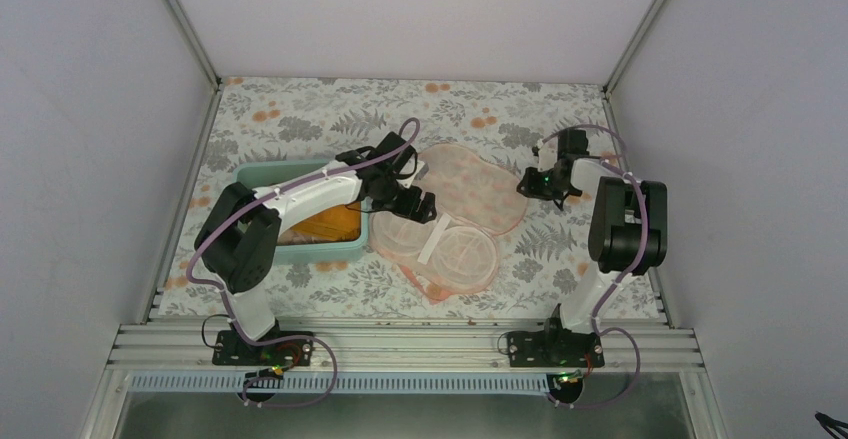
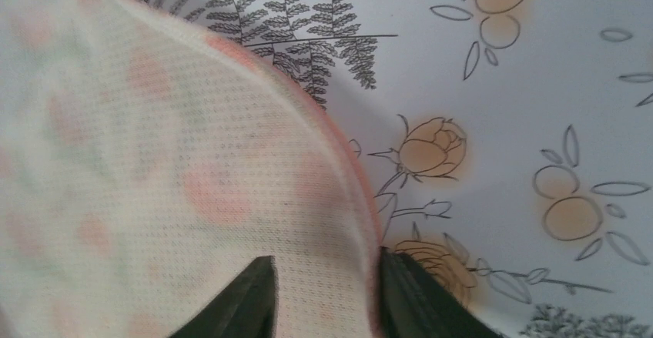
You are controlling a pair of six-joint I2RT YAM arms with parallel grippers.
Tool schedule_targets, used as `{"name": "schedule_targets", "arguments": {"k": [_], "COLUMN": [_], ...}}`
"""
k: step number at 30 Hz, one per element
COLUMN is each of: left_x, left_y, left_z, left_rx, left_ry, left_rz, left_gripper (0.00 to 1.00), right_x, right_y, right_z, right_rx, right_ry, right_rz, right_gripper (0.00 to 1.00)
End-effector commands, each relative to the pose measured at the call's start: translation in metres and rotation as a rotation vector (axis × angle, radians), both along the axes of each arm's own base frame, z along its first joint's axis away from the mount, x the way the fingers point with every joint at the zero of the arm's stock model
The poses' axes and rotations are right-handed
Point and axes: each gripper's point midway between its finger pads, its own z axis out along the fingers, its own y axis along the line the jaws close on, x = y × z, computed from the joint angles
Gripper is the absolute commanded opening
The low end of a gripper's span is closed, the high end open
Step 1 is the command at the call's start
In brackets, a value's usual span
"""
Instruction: Unzip the laundry bag and remove the bra
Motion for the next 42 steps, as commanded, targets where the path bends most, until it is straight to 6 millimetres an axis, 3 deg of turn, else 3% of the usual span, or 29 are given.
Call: {"name": "schedule_targets", "arguments": {"k": [1, 2, 5, 14, 17, 24, 27, 30, 32, 39, 41, 42], "left_x": [0.014, 0.016, 0.024, 0.044, 0.045, 0.051, 0.054, 0.059, 0.061, 0.063, 0.063, 0.063], "left_y": [0.010, 0.012, 0.019, 0.028, 0.024, 0.027, 0.017, 0.004, -0.003, -0.014, -0.017, -0.018], "left_z": [-0.010, -0.010, -0.010, 0.000, -0.005, -0.037, -0.046, -0.051, -0.053, -0.063, -0.066, -0.068], "left_rx": [0.044, 0.043, 0.045, 0.054, 0.047, 0.105, 0.089, 0.066, 0.049, 0.031, 0.023, 0.020], "left_ry": [-0.044, -0.046, -0.068, -0.147, -0.132, -0.088, -0.061, -0.045, -0.028, 0.001, 0.010, 0.014], "left_rz": [0.066, 0.073, 0.091, 0.103, 0.099, 0.111, 0.090, 0.050, 0.027, -0.012, -0.029, -0.039], "left_gripper": [1.00, 1.00, 1.00, 1.00, 1.00, 1.00, 0.99, 0.96, 0.90, 0.68, 0.54, 0.42], "right_x": [-0.001, -0.001, 0.005, 0.007, 0.004, -0.011, -0.024, -0.038, -0.048, -0.070, -0.078, -0.083], "right_y": [0.006, 0.005, -0.002, -0.053, -0.053, -0.013, 0.017, 0.055, 0.072, 0.095, 0.109, 0.117], "right_z": [0.006, 0.007, 0.023, 0.114, 0.137, 0.186, 0.200, 0.197, 0.193, 0.177, 0.176, 0.174], "right_rx": [0.036, 0.033, 0.014, -0.151, -0.161, -0.158, -0.126, -0.100, -0.098, -0.129, -0.121, -0.123], "right_ry": [-0.017, -0.019, -0.069, -0.273, -0.319, -0.417, -0.454, -0.449, -0.435, -0.393, -0.405, -0.408], "right_rz": [0.042, 0.041, 0.017, -0.156, -0.167, -0.078, 0.010, 0.139, 0.203, 0.335, 0.401, 0.440], "right_gripper": [0.12, 0.05, 0.04, 0.04, 0.04, 0.04, 0.04, 0.04, 0.04, 0.04, 0.04, 0.04]}}
